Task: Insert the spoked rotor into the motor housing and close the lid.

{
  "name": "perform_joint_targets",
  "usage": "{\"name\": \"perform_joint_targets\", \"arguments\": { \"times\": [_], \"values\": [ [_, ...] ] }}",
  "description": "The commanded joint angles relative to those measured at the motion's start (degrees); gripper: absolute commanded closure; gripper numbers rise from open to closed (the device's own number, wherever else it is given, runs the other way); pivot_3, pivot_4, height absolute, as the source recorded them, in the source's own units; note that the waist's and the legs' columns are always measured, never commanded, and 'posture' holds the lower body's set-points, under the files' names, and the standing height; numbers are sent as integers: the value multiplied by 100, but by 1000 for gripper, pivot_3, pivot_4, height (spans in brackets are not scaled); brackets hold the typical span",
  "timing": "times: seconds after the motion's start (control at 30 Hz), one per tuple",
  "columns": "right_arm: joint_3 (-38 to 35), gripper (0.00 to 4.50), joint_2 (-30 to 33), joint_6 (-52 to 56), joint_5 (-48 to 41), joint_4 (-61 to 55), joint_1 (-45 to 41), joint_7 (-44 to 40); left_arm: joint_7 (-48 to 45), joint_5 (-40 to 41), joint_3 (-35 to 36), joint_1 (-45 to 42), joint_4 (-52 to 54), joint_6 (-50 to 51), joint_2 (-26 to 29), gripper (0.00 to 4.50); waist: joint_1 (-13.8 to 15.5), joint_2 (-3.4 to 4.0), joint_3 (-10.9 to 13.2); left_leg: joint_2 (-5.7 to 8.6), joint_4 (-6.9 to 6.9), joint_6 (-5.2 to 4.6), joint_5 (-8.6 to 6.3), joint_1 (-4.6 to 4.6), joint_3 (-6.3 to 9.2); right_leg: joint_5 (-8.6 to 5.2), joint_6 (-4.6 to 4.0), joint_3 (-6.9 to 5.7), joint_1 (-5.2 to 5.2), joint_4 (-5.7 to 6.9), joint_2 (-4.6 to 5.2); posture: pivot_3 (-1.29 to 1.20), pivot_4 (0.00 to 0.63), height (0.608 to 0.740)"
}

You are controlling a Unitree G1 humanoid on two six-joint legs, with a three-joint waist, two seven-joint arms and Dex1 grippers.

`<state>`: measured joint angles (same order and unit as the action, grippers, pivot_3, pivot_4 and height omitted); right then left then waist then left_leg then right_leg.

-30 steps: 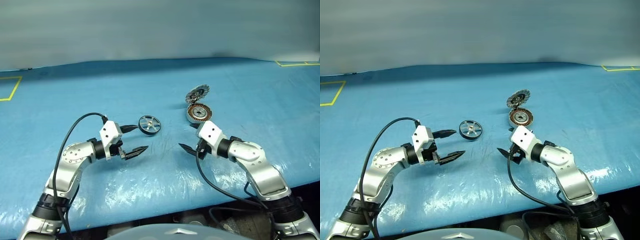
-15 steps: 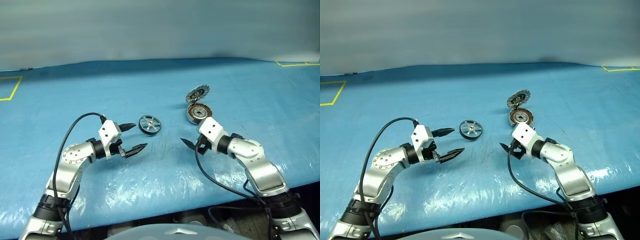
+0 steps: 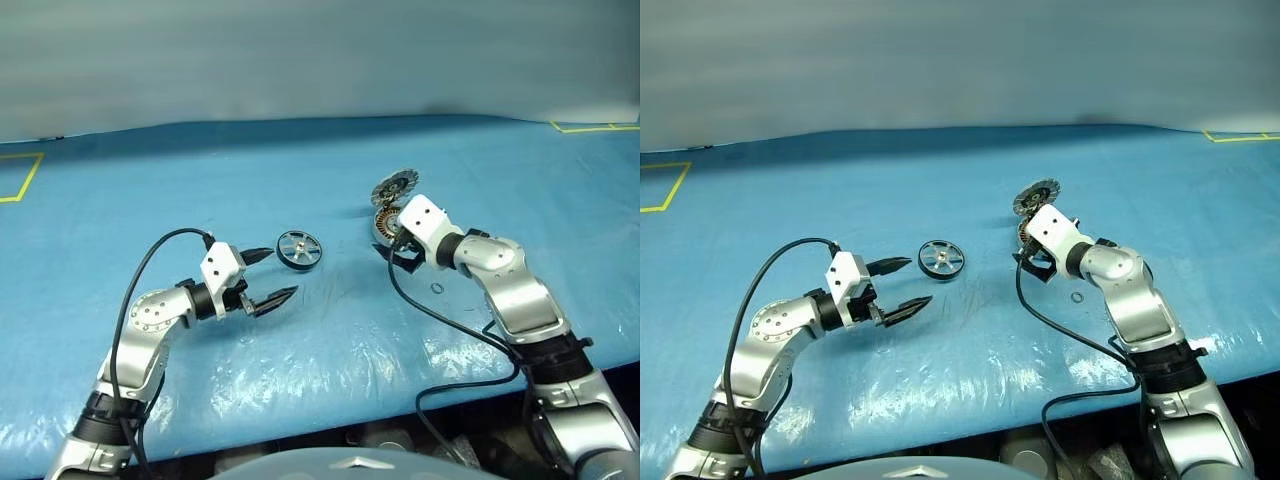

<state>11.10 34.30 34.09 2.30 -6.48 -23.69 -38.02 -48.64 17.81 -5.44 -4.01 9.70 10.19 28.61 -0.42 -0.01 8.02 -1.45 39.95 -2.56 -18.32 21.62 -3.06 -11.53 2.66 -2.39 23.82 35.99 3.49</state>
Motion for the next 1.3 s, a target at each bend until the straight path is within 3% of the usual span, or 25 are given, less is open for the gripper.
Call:
{"name": "perform_joint_targets", "arguments": {
  "times": [0.03,0.37,0.8,0.9,1.1,1.3],
  "values": [
    [92,26,-48,704,50,221,-412,-30,53,-34,-14,47,191,-126,-61,0,-5,0,0,0,0,0,0,0,-1,0,0,0,0,0,0,0,150,740],
    [738,26,32,864,303,895,-950,-401,190,-88,-25,243,289,-150,-124,0,-14,2,1,-1,0,-3,-2,1,-1,1,2,0,2,-1,1,0,150,740],
    [721,26,-492,2100,295,1009,-1036,-8,369,-136,-97,385,364,-130,-217,0,0,0,-1,-4,0,-3,-2,1,2,3,5,-3,-2,0,5,0,150,740],
    [732,632,-472,2004,299,955,-1006,-10,359,-152,-116,373,362,-131,-203,0,-1,1,-1,-3,0,-4,-2,1,2,4,6,-4,-3,-1,5,0,150,740],
    [1051,2517,-270,1819,406,624,-861,-200,375,-129,-109,343,358,-119,-227,0,-20,-2,-3,-2,0,-4,-2,1,2,4,6,-5,-2,-1,3,0,150,740],
    [1187,2569,-162,1829,555,127,-693,-166,280,-64,-117,372,438,-100,-199,0,-23,-3,-4,-4,0,-2,-2,-3,3,3,5,-4,-3,0,2,0,150,740]
  ]
}}
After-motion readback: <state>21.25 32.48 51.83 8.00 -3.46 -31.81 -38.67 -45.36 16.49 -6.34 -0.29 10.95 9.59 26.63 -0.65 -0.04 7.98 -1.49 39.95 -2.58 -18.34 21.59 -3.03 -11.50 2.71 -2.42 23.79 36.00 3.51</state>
